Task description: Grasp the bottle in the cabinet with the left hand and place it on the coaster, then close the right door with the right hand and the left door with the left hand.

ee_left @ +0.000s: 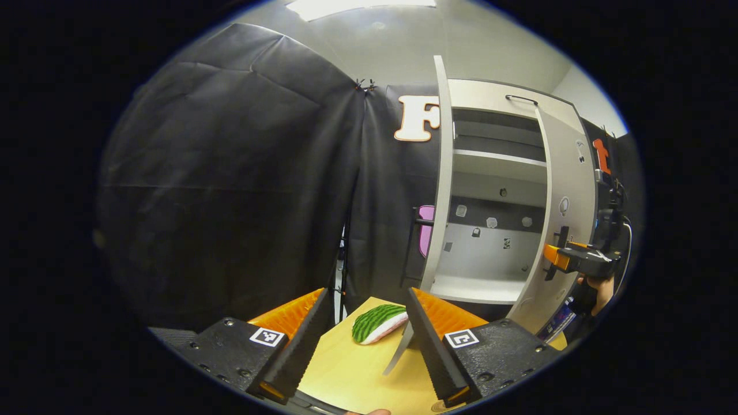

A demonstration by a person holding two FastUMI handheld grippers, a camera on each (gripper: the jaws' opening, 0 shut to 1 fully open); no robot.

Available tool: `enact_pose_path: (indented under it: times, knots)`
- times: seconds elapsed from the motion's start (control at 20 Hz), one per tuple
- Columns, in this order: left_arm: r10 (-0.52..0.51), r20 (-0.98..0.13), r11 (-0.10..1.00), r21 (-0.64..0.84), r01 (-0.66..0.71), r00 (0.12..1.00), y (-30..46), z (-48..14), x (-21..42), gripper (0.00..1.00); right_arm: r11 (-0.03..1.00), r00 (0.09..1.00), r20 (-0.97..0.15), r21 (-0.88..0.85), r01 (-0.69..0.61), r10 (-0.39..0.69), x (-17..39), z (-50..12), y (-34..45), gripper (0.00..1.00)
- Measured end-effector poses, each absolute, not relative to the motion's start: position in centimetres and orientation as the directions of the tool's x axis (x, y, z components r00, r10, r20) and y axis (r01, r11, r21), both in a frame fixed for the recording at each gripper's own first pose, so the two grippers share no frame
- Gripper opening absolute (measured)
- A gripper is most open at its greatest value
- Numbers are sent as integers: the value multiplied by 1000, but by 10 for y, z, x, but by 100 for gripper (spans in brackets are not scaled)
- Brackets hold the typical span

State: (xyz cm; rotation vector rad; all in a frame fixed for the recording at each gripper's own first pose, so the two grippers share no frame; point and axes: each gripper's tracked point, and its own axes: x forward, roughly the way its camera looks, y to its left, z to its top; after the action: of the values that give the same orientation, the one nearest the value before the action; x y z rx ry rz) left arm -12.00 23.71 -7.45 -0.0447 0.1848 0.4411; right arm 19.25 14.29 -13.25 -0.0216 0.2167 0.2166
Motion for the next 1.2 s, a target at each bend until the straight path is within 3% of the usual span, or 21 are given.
enact_pose_path:
  times: [0.05, 0.2, 0.25, 0.4, 0.45, 0.55, 0.65, 1.2]
  knots:
    - [416, -186, 906, -3, -424, 890, 239, -74, -116, 86, 978, 954, -216, 4, -211, 206, 196, -133, 144, 98]
    - [407, -187, 911, 4, -413, 894, 243, -75, -106, 86, 981, 957, -219, 7, -192, 189, 205, -136, 146, 98]
    - [408, -188, 910, 10, -414, 893, 246, -76, -106, 86, 983, 960, -217, 2, -182, 178, 208, -136, 147, 93]
    - [413, -197, 909, 23, -417, 889, 252, -80, -103, 86, 987, 967, -211, -42, -156, 144, 213, -139, 151, 93]
    - [413, -199, 909, 26, -417, 889, 254, -81, -102, 86, 988, 969, -209, -53, -148, 134, 213, -139, 151, 98]
    - [417, -201, 907, 31, -419, 887, 259, -82, -101, 86, 989, 971, -207, -60, -135, 120, 215, -141, 150, 93]
    - [416, -199, 907, 30, -419, 887, 262, -81, -98, 86, 990, 973, -205, -69, -125, 109, 221, -141, 149, 98]
    - [376, -186, 926, 30, -377, 908, 261, -81, -76, 86, 991, 974, -203, -70, -115, 99, 238, -144, 152, 98]
